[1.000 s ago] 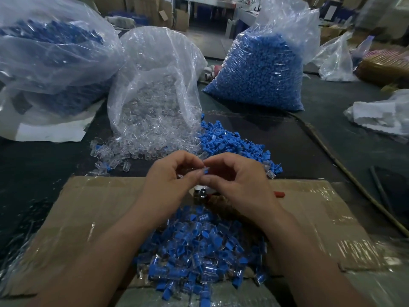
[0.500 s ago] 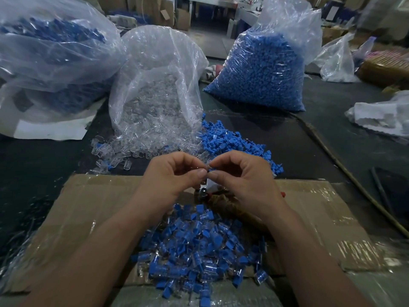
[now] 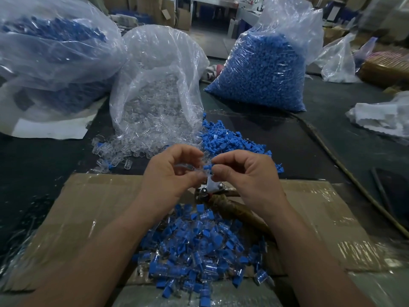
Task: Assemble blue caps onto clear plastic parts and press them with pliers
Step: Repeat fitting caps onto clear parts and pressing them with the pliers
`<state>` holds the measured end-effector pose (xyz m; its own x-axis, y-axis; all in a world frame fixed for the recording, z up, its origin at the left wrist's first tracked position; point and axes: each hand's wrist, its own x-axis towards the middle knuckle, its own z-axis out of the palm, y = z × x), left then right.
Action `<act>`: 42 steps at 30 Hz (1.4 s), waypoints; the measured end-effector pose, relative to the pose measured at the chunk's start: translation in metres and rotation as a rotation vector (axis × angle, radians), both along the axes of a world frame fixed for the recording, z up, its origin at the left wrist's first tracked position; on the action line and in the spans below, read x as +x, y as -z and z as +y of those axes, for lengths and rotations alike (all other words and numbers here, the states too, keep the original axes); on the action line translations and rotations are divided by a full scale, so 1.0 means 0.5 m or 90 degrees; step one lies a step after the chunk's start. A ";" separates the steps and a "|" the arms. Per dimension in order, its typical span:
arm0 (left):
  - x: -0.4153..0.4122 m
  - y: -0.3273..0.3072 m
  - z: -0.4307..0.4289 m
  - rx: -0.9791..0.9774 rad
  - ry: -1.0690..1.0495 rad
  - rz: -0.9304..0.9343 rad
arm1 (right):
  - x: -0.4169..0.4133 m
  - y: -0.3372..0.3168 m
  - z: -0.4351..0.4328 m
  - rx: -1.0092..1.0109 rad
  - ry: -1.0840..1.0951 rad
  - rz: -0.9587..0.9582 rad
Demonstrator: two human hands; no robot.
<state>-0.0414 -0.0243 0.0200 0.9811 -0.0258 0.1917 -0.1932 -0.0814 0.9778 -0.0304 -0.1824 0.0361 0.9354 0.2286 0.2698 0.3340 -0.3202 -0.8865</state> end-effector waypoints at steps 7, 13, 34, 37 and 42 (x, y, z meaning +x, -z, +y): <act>0.000 -0.001 0.000 0.000 0.000 -0.008 | -0.008 -0.004 0.003 -0.030 0.004 -0.033; -0.002 -0.002 0.001 0.031 0.016 -0.033 | -0.010 -0.006 0.002 -0.063 0.013 -0.040; 0.000 -0.007 0.002 -0.168 0.089 0.018 | -0.007 -0.010 0.000 0.083 -0.056 0.082; -0.001 -0.008 0.003 -0.163 0.090 0.024 | -0.009 -0.012 0.003 0.088 -0.087 0.082; -0.004 -0.011 0.004 -0.124 0.088 0.056 | -0.015 -0.013 0.006 0.071 -0.100 0.074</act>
